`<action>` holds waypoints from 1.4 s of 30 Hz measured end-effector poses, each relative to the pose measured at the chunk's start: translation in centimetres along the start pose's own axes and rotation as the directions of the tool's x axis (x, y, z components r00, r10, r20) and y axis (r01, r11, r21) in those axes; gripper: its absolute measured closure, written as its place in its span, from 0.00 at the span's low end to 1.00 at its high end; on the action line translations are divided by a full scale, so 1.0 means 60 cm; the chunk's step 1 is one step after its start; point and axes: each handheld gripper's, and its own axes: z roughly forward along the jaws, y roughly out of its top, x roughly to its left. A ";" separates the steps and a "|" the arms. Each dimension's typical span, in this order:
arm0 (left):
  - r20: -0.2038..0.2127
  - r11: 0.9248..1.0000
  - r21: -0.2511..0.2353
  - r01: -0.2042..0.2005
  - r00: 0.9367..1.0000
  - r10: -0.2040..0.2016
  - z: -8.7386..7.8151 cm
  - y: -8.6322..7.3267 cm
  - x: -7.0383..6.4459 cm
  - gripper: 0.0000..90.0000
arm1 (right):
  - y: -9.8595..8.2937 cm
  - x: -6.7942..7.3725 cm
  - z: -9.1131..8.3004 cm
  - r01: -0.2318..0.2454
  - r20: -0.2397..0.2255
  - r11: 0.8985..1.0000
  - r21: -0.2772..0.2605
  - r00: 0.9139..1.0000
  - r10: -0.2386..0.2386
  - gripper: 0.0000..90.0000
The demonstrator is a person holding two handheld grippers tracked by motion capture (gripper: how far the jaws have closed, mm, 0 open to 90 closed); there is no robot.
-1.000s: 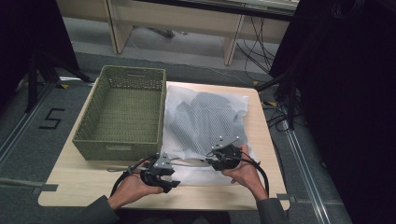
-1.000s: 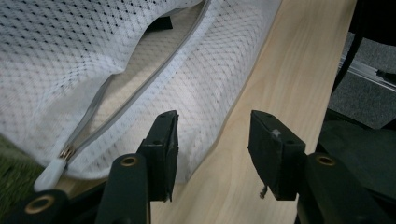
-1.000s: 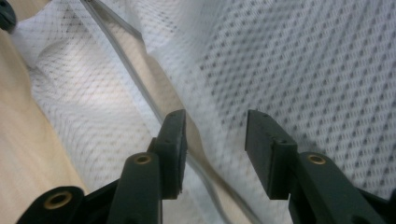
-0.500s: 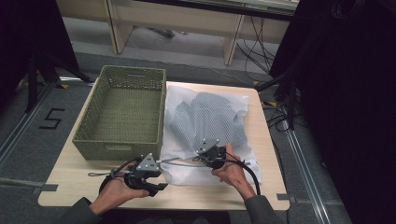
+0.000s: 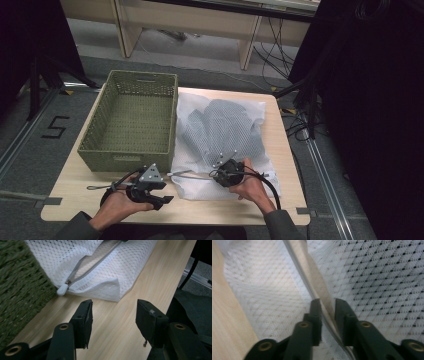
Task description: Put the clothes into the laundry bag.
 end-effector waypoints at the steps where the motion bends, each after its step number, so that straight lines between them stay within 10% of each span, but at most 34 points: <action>1: -0.013 1.000 -0.008 -0.007 1.000 0.007 -0.007 -0.002 0.003 0.51 | 0.000 -0.003 -0.007 0.005 0.010 1.000 -0.020 1.000 -0.005 0.77; 16: -0.074 0.993 -0.103 0.055 0.995 -0.063 -0.047 -0.024 0.010 0.41 | -0.040 -0.014 -0.078 -0.184 0.059 0.968 -0.173 0.979 0.197 0.49; 21: -0.089 0.992 -0.118 0.051 0.994 -0.061 -0.060 -0.032 0.013 0.37 | -0.063 -0.018 -0.096 -0.267 0.076 0.938 -0.222 0.954 0.289 0.45; 42: -0.130 0.972 -0.210 0.106 0.982 -0.136 -0.103 -0.069 0.024 0.29 | -0.130 -0.005 -0.130 -0.346 0.093 0.904 -0.249 0.921 0.378 0.38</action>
